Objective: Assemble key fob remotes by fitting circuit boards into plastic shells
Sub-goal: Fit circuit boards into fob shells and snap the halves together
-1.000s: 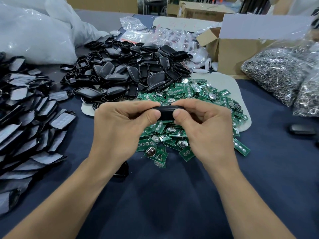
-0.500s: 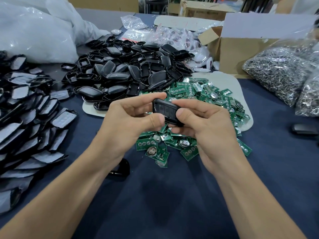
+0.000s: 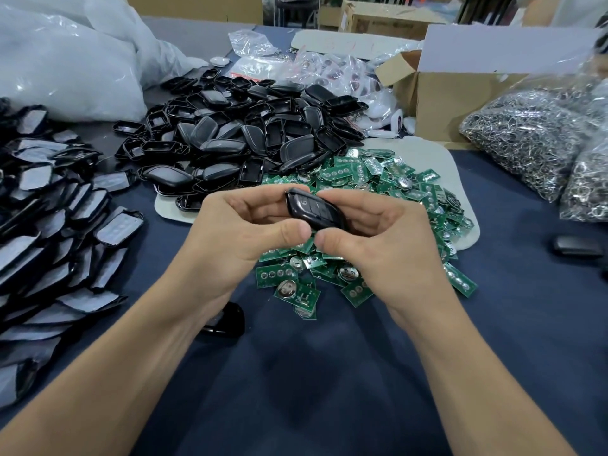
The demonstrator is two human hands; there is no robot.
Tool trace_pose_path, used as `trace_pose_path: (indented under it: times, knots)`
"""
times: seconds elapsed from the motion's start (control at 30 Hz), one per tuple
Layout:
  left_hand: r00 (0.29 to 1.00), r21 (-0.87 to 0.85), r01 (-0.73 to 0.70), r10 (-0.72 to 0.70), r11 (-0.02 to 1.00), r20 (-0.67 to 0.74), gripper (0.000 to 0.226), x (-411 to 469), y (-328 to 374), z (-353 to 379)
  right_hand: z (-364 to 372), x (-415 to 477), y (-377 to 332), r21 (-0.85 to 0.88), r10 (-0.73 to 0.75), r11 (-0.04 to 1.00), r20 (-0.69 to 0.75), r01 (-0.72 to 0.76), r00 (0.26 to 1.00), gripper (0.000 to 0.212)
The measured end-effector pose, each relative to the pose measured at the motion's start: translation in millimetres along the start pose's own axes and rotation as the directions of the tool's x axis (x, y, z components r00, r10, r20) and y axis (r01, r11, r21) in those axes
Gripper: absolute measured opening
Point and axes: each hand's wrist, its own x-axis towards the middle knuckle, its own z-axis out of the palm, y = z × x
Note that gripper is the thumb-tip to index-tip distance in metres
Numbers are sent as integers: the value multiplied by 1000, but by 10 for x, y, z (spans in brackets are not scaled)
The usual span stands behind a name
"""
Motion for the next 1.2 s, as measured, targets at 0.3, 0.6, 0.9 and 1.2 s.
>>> trace_pose_path:
  times: [0.3, 0.6, 0.9, 1.2]
  knots:
    - [997, 108, -80, 78, 991, 15, 36, -2, 2, 39, -52, 9, 36, 121, 144, 982, 34, -148, 989, 42]
    - [999, 89, -25, 28, 996, -32, 37, -29, -8, 49, -46, 1, 10, -162, 100, 981, -32, -104, 994, 47]
    - [976, -53, 165, -171, 985, -132, 22, -28, 0, 85, 125, -105, -41, -575, -160, 817, -153, 44, 975, 49]
    - [975, -87, 167, -177, 982, -131, 22, -26, 22, 85, 126, -109, -36, -566, -179, 822, -151, 64, 972, 48]
